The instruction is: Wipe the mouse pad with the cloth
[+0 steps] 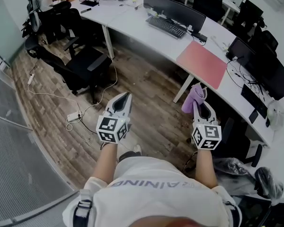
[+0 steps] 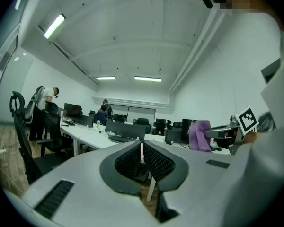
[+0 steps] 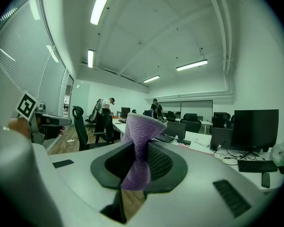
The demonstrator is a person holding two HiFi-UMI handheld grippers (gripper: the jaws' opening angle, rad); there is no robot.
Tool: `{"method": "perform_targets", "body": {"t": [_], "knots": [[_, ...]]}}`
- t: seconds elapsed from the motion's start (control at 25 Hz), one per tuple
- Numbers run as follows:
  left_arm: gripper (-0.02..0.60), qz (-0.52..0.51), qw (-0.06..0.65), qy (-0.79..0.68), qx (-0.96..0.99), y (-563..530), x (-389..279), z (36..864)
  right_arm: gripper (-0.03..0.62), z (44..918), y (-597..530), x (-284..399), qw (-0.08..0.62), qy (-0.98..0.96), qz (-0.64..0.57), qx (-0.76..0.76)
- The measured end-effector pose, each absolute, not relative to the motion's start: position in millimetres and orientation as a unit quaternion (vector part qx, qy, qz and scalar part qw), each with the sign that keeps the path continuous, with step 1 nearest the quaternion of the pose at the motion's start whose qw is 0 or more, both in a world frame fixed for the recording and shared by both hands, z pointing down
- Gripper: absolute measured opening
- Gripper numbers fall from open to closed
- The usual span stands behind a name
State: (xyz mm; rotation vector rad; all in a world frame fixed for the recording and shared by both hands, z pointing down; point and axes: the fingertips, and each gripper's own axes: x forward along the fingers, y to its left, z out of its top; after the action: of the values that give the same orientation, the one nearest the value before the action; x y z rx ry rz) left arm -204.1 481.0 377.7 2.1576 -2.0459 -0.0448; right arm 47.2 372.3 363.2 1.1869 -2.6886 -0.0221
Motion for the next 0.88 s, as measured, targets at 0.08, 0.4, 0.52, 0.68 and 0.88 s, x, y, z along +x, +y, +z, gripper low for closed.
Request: {"method": "perform_targets", "body": {"t": [0.08,0.4,0.52,0.68,0.88], "knots": [[0.032,-0.008,0.082,-0.680,0.728,469.3,-218.7,379.3,0.084,361.1,362.8,32.8,0.100,-0.907,-0.009,0.409],[0.032,0.020,0.064,-0.663,0.746,428.4,-248.1,383.8,0.086,367.9,325.3,-5.7,0.111,-0.901,0.000,0.419],[0.032,0.015,0.074,-0.662,0.745,415.0,-258.9,391.2,0.085,370.4,312.5,-15.8,0.113,-0.901,-0.002,0.419],[0.032,0.012,0.072,-0.658,0.750,391.1,-261.5,395.8,0.084,382.8,287.4,-24.3,0.120,-0.903,0.005,0.413],[0.032,0.013,0.060,-0.660,0.748,346.1,-264.1,389.0,0.084,387.3,241.7,-30.8,0.114,-0.908,0.010,0.404]]}}
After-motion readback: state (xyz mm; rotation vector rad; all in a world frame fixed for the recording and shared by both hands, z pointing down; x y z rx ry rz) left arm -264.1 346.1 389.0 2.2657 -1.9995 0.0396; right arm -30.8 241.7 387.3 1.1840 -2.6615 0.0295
